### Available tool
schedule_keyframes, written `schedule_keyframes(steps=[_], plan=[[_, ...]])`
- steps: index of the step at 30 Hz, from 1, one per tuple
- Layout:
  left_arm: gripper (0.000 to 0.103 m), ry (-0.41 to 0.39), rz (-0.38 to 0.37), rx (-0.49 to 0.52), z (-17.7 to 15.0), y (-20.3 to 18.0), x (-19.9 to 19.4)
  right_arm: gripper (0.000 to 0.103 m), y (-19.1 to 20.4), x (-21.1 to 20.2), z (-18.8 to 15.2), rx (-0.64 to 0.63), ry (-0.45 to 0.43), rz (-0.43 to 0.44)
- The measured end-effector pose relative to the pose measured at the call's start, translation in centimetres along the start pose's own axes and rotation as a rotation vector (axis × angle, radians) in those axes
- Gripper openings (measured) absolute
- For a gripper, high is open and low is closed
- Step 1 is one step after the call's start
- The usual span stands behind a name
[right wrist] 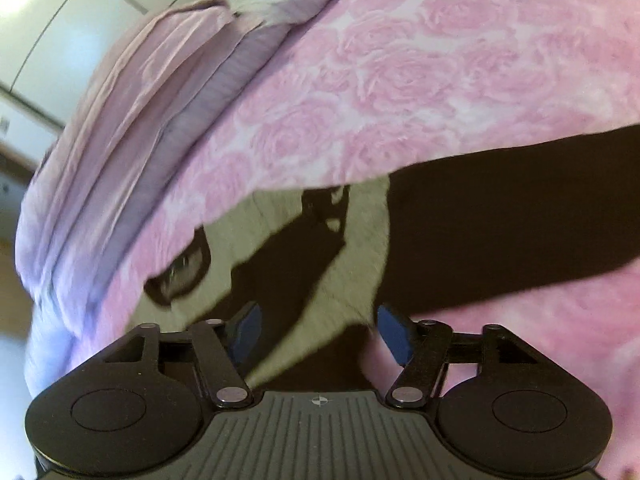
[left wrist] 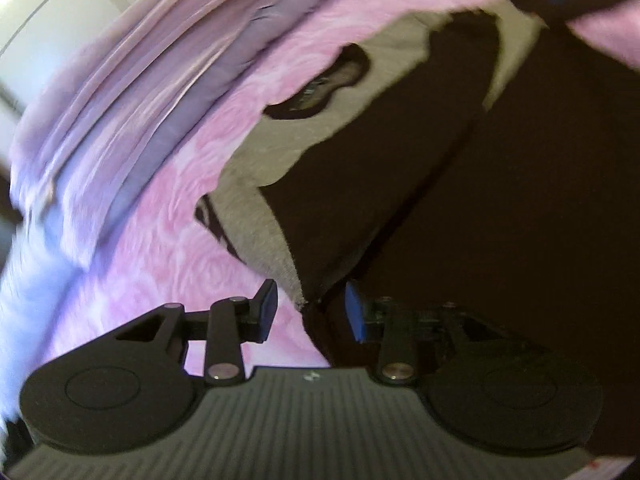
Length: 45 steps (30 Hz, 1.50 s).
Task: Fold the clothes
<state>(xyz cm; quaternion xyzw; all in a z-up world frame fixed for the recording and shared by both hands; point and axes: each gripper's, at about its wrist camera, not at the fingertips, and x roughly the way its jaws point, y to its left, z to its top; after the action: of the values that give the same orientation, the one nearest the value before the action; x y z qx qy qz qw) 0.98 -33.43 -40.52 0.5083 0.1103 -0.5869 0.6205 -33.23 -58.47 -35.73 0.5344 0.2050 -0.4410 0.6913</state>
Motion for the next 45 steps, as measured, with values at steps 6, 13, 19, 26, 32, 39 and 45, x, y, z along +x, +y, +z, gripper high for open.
schedule_keyframes(steps=[6, 13, 19, 26, 32, 39, 45], plan=[[0.019, -0.053, 0.025, 0.203, -0.5, -1.2, 1.6, 0.048, -1.0, 2.4, 0.6, 0.124, -0.028, 0.064], [0.009, -0.115, 0.028, 0.166, -1.4, -0.2, 1.2, 0.041, -0.3, 5.4, 0.6, 0.143, -0.044, 0.062], [0.009, -0.058, -0.034, -0.072, -2.2, 2.7, 1.6, 0.001, 0.0, 7.7, -0.2, 0.144, -0.005, -0.006], [0.009, -0.031, -0.094, -0.195, -2.5, 4.4, 2.0, 0.000, 1.6, 3.1, -3.2, 0.056, -0.037, -0.040], [0.012, 0.007, -0.134, -0.222, -2.0, 4.5, 2.1, 0.014, 0.3, 4.2, -3.1, 0.147, 0.002, -0.082], [0.015, 0.125, -0.184, -0.579, -4.1, 7.7, -0.5, 0.046, -3.9, -1.6, -1.9, 0.163, -0.091, -0.163], [0.018, 0.162, -0.178, -0.864, -4.7, 8.6, -2.1, 0.046, -17.3, -7.2, -0.8, 0.556, -0.292, -0.187]])
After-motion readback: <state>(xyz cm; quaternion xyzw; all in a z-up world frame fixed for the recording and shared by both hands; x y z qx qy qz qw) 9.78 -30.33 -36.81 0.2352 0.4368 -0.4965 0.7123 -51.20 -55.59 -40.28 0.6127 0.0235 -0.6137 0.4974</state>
